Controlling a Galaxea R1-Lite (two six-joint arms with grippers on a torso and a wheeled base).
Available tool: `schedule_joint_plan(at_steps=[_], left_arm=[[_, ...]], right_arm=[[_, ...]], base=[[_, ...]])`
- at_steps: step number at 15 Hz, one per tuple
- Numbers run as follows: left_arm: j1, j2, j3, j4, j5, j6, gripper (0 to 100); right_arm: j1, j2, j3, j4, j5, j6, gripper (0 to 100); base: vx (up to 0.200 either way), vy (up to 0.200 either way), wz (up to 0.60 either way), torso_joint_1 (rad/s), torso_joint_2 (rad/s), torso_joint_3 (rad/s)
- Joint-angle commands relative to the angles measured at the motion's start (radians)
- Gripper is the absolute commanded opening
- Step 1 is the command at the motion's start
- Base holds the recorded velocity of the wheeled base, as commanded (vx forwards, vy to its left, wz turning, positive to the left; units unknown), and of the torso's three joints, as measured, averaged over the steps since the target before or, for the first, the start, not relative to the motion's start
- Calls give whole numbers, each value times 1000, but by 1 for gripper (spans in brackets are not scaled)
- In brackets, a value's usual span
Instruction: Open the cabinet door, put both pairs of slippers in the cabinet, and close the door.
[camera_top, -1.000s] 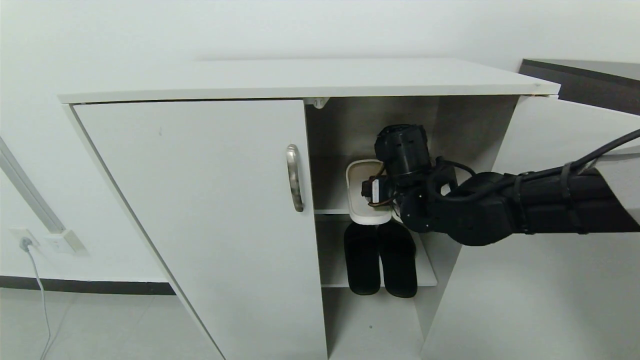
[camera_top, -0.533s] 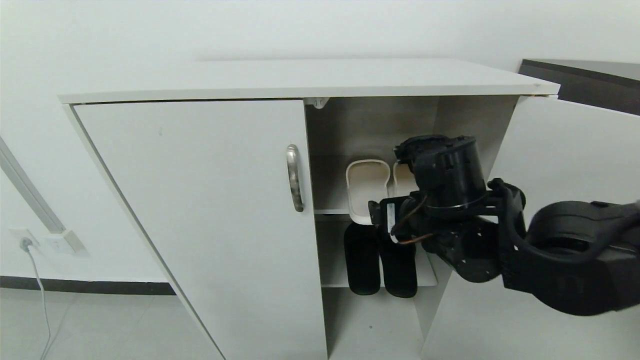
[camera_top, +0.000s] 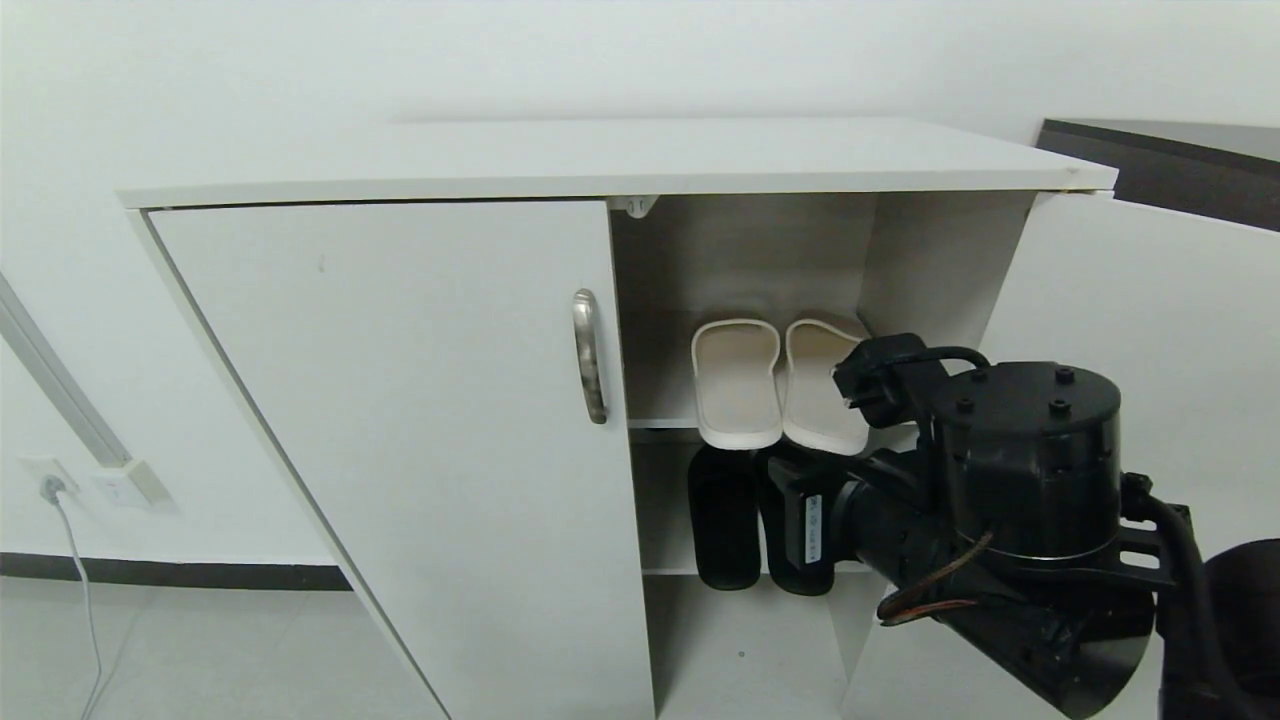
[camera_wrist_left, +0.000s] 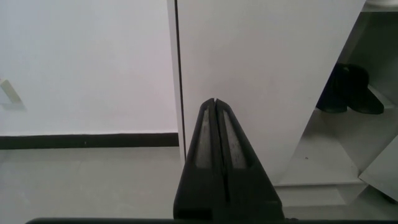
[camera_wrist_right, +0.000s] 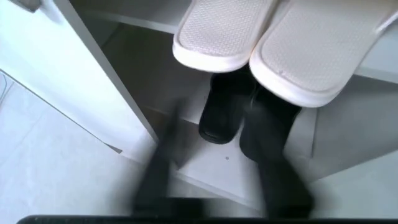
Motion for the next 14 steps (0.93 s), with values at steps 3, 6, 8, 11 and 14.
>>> schedule_joint_plan(at_steps=[3, 6, 8, 11, 14], left_arm=[[0, 1, 0, 0, 0, -4, 0], [0, 1, 0, 0, 0, -5, 0], [0, 1, 0, 0, -1, -4, 0], [0, 1, 0, 0, -1, -2, 0], [0, 1, 0, 0, -3, -4, 0]], right_arm=[[3, 41, 14, -37, 1, -2, 0], [6, 53, 17, -42, -3, -2, 0], [6, 53, 18, -43, -5, -1, 0], [6, 64, 24, -45, -3, -2, 0], [6, 68, 21, -51, -6, -1, 0]], base=[[0, 0, 0, 0, 0, 0], [0, 0, 0, 0, 0, 0], [0, 0, 0, 0, 0, 0], [0, 0, 0, 0, 0, 0], [-133, 0, 0, 3, 2, 6]])
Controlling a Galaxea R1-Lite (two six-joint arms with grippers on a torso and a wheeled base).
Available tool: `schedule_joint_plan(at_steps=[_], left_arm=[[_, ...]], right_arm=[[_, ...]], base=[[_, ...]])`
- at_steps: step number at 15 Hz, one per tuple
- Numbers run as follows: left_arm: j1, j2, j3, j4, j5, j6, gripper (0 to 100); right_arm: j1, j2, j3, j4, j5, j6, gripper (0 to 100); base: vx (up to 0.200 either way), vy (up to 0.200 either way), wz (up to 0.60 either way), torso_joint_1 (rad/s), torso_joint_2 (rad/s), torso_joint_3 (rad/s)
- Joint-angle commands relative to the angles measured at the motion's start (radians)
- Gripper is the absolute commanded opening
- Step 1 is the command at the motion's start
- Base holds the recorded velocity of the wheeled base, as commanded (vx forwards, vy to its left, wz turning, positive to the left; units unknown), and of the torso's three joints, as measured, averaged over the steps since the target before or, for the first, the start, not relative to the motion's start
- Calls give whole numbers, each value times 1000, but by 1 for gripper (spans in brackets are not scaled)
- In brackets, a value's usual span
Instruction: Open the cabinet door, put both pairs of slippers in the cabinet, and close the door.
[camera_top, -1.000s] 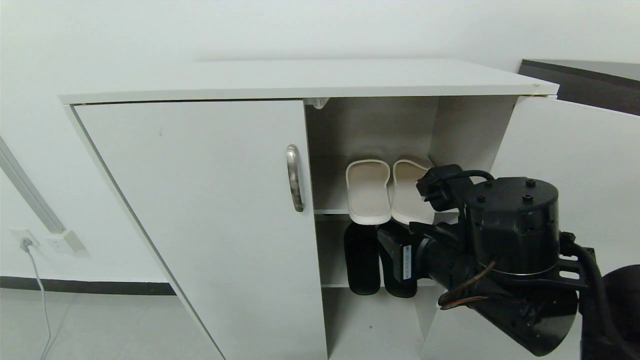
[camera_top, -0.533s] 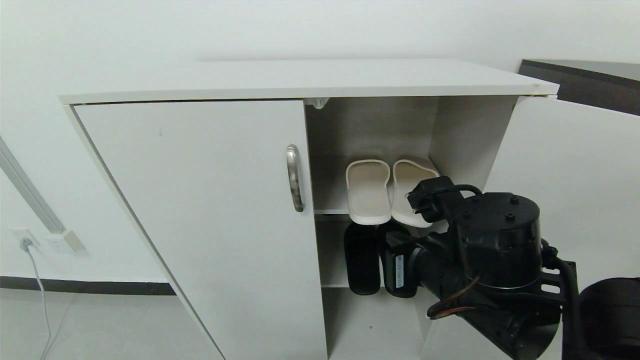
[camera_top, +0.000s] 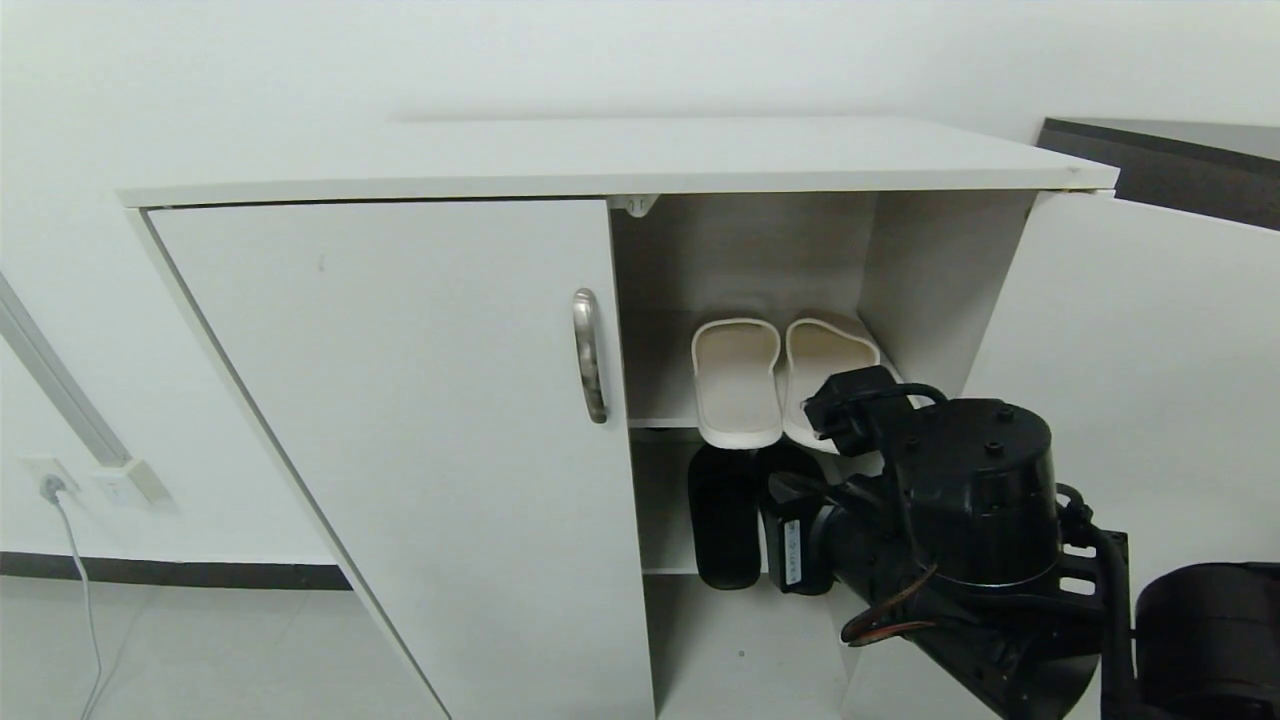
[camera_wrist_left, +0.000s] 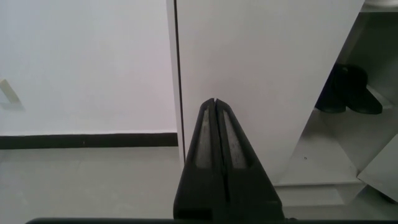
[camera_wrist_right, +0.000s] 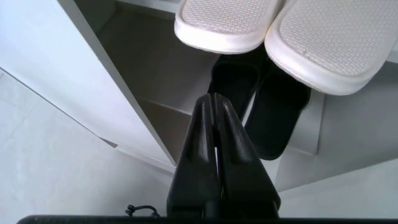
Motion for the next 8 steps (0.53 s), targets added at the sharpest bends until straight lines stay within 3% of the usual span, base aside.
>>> schedule_joint_plan(at_steps=[1, 8], left_arm=[[0, 1, 0, -1, 1, -2, 0], [0, 1, 0, -1, 1, 0, 0]], right_arm=[[2, 8, 3, 1, -2, 1, 0], [-1, 17, 32, 1, 0, 4, 0]], base=[[-200, 0, 0, 7, 2, 2], [-200, 0, 0, 3, 2, 4]])
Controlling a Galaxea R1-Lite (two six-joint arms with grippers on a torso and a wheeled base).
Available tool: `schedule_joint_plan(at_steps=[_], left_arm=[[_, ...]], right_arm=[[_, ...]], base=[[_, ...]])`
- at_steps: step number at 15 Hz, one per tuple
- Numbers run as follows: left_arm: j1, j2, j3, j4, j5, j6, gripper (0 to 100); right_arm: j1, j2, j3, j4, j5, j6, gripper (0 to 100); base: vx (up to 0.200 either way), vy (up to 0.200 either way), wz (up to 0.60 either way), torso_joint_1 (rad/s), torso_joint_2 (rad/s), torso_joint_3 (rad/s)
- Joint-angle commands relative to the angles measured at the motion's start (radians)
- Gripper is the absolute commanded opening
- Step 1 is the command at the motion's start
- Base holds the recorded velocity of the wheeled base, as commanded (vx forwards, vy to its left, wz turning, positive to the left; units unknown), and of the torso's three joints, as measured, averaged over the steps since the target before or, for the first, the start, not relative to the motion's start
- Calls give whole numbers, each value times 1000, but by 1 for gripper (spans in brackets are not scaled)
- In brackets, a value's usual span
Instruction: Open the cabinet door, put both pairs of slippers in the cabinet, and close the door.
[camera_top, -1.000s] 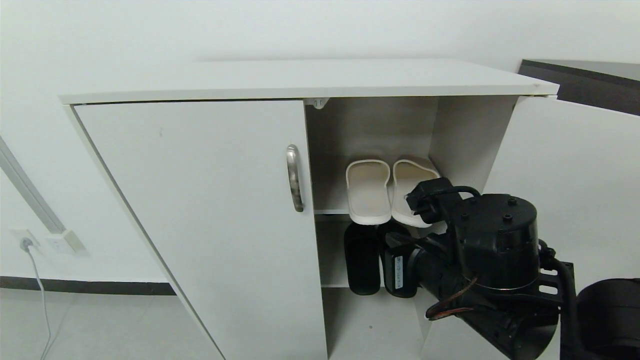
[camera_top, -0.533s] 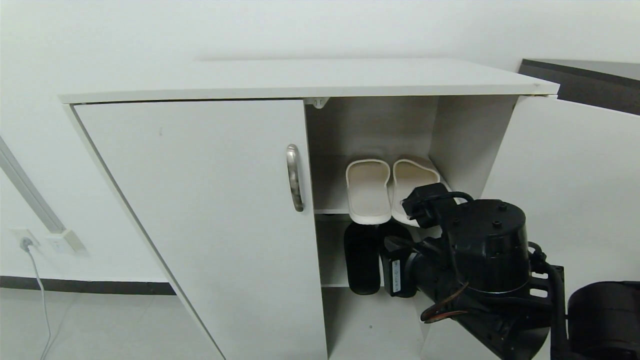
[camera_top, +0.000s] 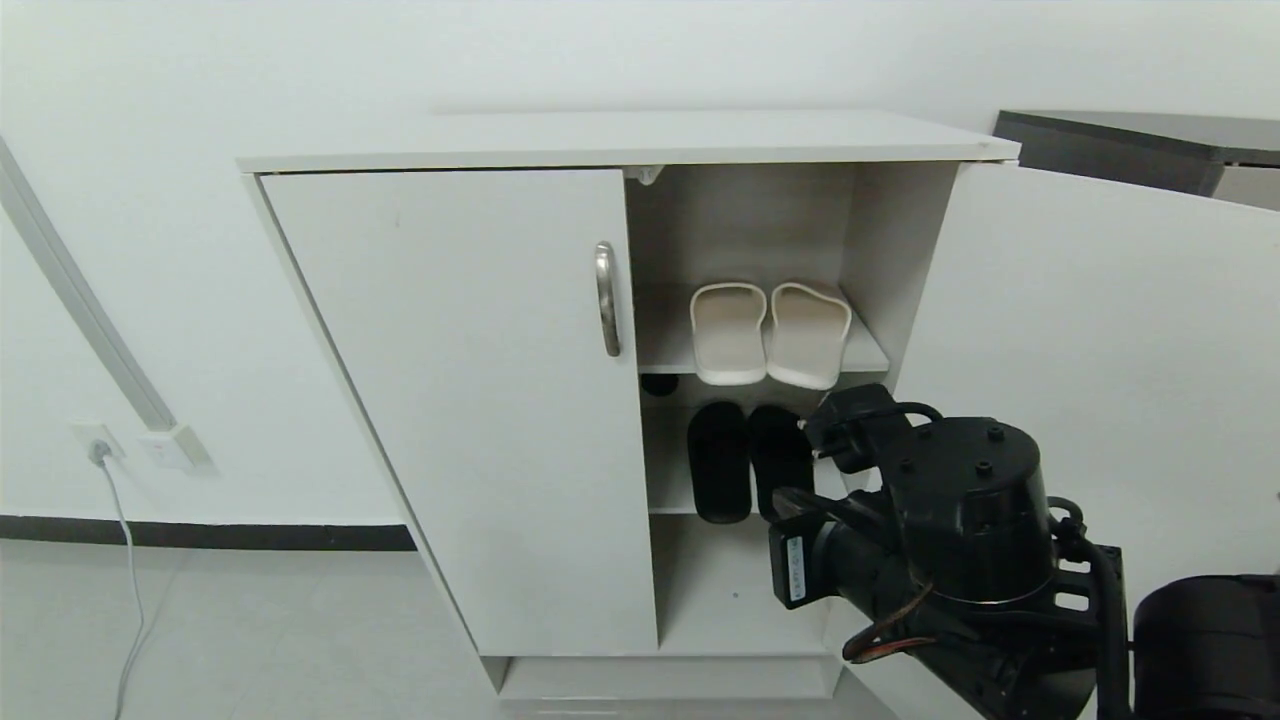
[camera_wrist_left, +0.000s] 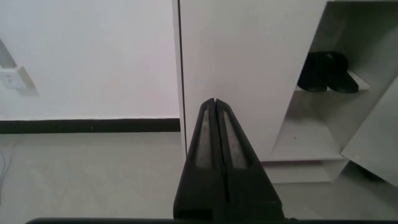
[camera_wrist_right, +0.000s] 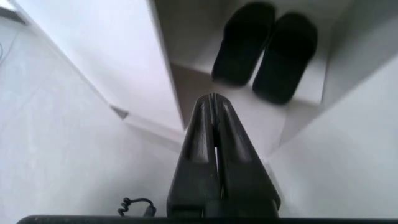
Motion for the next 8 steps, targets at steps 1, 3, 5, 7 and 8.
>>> schedule_joint_plan(at_steps=[1, 3, 5, 7, 8], left_arm=[[0, 1, 0, 0, 1, -1, 0], [0, 1, 0, 0, 1, -1, 0], [0, 1, 0, 0, 1, 1, 0], [0, 1, 0, 0, 2, -1, 0], [0, 1, 0, 0, 2, -1, 0]], right_arm=[[-4, 15, 3, -1, -1, -3, 0], [-4, 15, 11, -1, -1, -3, 0], [-15, 16, 12, -1, -1, -3, 0], [-26, 16, 21, -2, 5, -3, 0], [-29, 16, 26, -1, 5, -4, 0]], base=[[-200, 0, 0, -2, -2, 2], [-200, 0, 0, 2, 2, 0], [-200, 0, 0, 0, 7, -5], [-200, 0, 0, 2, 0, 5], [0, 0, 0, 0, 0, 0]])
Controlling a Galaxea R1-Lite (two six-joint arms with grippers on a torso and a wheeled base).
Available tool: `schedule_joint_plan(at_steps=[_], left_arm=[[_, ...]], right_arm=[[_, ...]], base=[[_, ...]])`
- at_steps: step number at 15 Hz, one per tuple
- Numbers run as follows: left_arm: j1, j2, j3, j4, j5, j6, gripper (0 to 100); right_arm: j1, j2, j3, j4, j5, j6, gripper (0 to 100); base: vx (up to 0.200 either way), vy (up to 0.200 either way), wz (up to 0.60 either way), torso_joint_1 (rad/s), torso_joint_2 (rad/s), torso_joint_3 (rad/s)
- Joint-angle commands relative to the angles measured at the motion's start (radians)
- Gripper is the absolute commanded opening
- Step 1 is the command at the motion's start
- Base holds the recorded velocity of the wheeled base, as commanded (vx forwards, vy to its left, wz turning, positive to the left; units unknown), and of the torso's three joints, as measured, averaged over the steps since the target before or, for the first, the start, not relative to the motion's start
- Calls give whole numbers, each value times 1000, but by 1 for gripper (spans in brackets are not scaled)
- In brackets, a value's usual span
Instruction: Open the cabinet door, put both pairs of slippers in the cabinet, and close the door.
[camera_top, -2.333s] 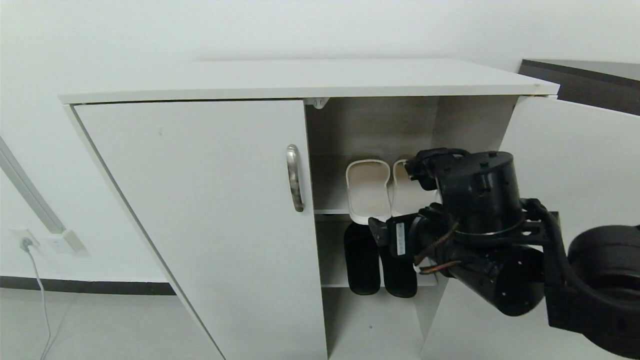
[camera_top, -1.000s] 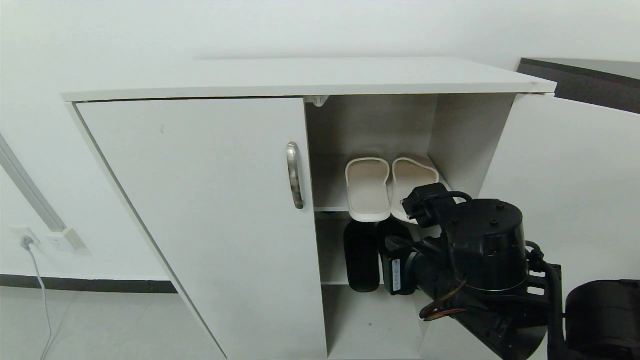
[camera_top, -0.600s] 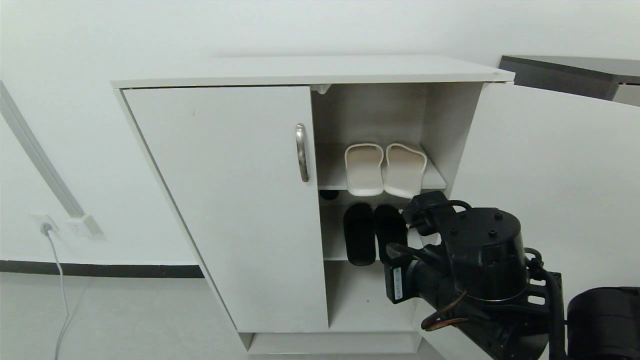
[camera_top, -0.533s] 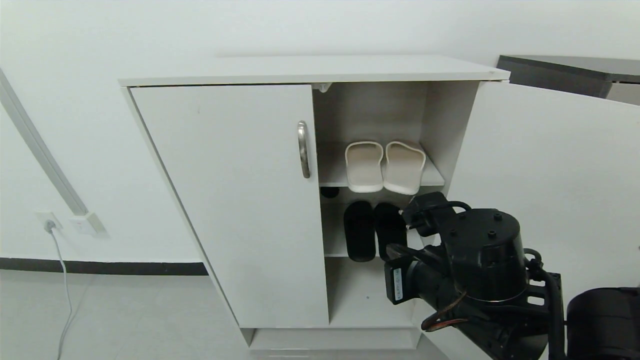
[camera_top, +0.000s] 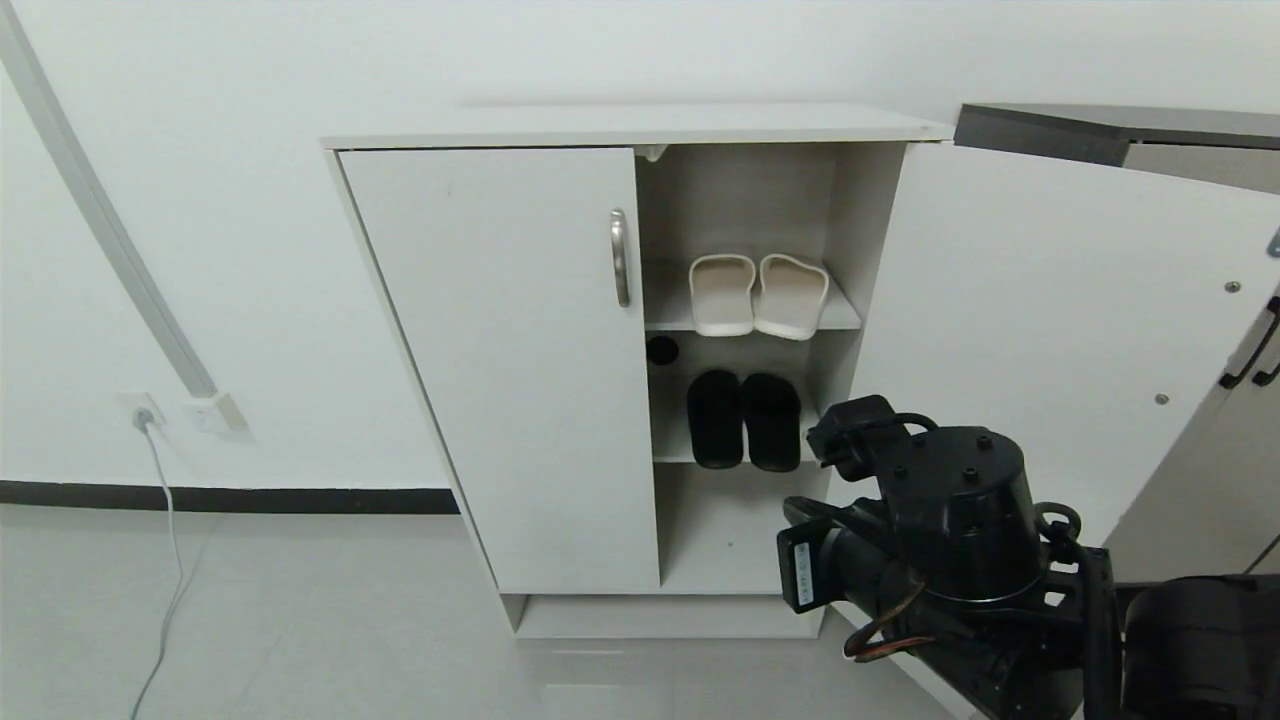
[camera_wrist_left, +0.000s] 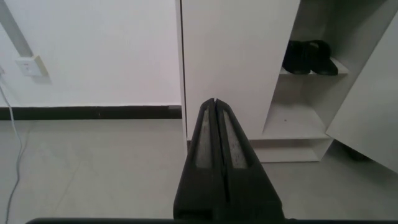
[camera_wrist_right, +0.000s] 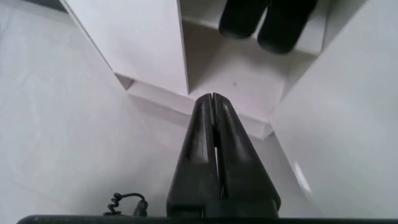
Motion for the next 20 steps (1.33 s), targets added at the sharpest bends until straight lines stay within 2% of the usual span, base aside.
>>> schedule_joint_plan(at_steps=[1, 18, 20], left_arm=[[0, 1, 0, -1, -1, -1, 0], [0, 1, 0, -1, 1, 2, 0], [0, 1, 0, -1, 1, 2, 0]], right_arm=[[-4, 3, 7, 0, 0, 0, 0], [-15, 0, 27, 0, 0, -2, 0], [-16, 2, 25, 0, 0, -2, 0]], base=[[0, 0, 0, 0, 0, 0], [0, 0, 0, 0, 0, 0], [0, 0, 0, 2, -185, -230]])
